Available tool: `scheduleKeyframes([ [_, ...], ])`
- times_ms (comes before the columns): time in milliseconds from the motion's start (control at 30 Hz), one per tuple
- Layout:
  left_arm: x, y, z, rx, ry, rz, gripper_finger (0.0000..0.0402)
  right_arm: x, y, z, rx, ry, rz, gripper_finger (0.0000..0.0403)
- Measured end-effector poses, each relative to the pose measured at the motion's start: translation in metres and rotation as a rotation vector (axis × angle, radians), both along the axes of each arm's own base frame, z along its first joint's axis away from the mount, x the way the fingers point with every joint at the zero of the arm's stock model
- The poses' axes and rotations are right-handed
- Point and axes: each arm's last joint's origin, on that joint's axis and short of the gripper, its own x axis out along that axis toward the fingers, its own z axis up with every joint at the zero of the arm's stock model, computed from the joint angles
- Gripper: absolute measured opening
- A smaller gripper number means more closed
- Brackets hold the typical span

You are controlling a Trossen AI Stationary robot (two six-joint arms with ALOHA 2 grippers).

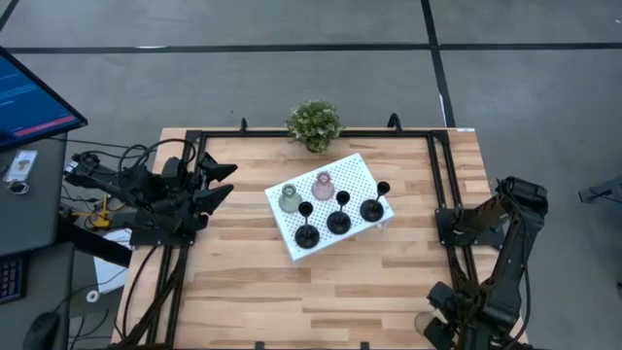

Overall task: Pick & Place candle stick holders
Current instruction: Put the green transparent candle holder on the shelf

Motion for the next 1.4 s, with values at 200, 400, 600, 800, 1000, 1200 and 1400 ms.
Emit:
scheduleKeyframes([
  [200,0.000,0.000,0.000,0.000,0.000,0.001,0.0274,-0.005,0.002,-0.008,-0.020,0.010,0.003,0.0265],
  [400,0.000,0.000,0.000,-0.001,0.001,0.003,0.0274,-0.005,0.003,-0.024,0.026,-0.007,0.001,0.0265],
  [600,0.000,0.000,0.000,-0.001,0.001,0.003,0.0274,-0.007,-0.001,-0.039,0.021,-0.004,-0.015,0.0254],
  [800,0.000,0.000,0.000,-0.001,0.001,0.004,0.0274,-0.002,-0.004,-0.045,0.041,0.000,0.000,0.0190],
  [1000,0.000,0.000,0.000,-0.001,0.001,0.004,0.0274,0.005,-0.004,-0.052,0.089,-0.016,-0.011,0.0068],
  [1200,0.000,0.000,0.000,0.008,0.002,0.008,0.0274,0.016,-0.011,-0.053,0.076,-0.015,-0.065,0.0025],
  [1400,0.000,0.000,0.000,0.008,0.002,0.009,0.0274,0.035,-0.019,-0.040,0.033,-0.009,-0.134,0.0025],
])
